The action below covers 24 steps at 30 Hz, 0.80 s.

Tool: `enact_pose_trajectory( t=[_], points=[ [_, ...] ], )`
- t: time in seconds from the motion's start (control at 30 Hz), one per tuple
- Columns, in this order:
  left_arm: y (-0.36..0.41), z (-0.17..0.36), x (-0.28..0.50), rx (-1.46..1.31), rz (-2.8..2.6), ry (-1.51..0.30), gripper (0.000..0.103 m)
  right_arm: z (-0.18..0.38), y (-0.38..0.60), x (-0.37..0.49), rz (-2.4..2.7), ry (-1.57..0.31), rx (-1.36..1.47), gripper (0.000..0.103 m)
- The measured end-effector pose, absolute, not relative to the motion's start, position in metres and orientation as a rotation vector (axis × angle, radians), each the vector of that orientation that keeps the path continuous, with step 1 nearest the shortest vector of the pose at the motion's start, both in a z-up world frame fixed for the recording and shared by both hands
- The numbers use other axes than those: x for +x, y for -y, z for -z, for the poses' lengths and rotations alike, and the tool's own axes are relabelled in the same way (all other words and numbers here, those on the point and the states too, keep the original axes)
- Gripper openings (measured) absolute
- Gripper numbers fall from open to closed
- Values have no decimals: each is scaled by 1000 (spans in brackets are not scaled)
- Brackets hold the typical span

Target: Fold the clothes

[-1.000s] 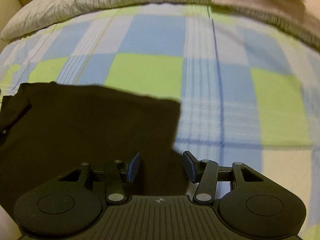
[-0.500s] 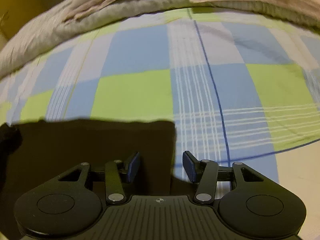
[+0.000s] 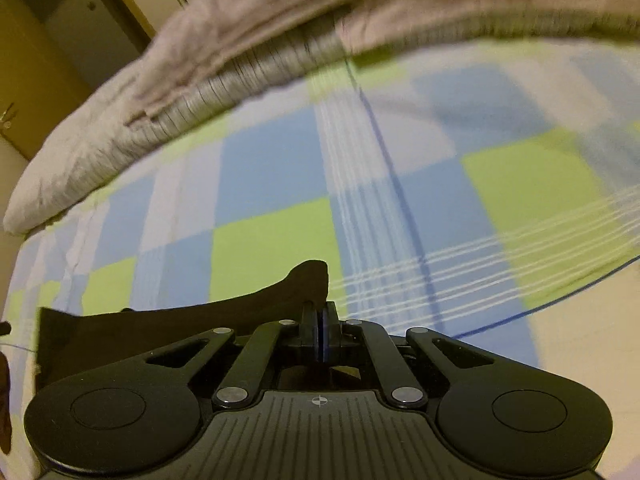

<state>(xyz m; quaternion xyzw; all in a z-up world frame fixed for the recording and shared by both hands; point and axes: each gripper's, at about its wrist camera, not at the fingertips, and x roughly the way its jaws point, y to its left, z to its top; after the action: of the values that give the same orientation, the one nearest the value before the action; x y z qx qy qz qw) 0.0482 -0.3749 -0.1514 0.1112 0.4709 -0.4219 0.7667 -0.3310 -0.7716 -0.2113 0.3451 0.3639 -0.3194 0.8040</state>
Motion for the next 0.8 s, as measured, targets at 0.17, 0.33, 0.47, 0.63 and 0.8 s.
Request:
enact_pose_trajectory(
  t=[0.17,0.33,0.47,0.63,0.8],
  points=[
    [388,177,48,254,936,-1074,0,208,770,-350,745,-791,734,0],
    [415,212,38,332,974,-1124,23,243,780,-321,727,-817,728,0],
    [429,230,33,382,972,-1152,31,264,788,-311,793,-868,750,2],
    [435,240,36,430,932,-1156,11,256,772,-320,837,-854,707,76],
    [425,233,41,397,912,-1110,6,260,760,-327,814,-887,733,76]
  ],
)
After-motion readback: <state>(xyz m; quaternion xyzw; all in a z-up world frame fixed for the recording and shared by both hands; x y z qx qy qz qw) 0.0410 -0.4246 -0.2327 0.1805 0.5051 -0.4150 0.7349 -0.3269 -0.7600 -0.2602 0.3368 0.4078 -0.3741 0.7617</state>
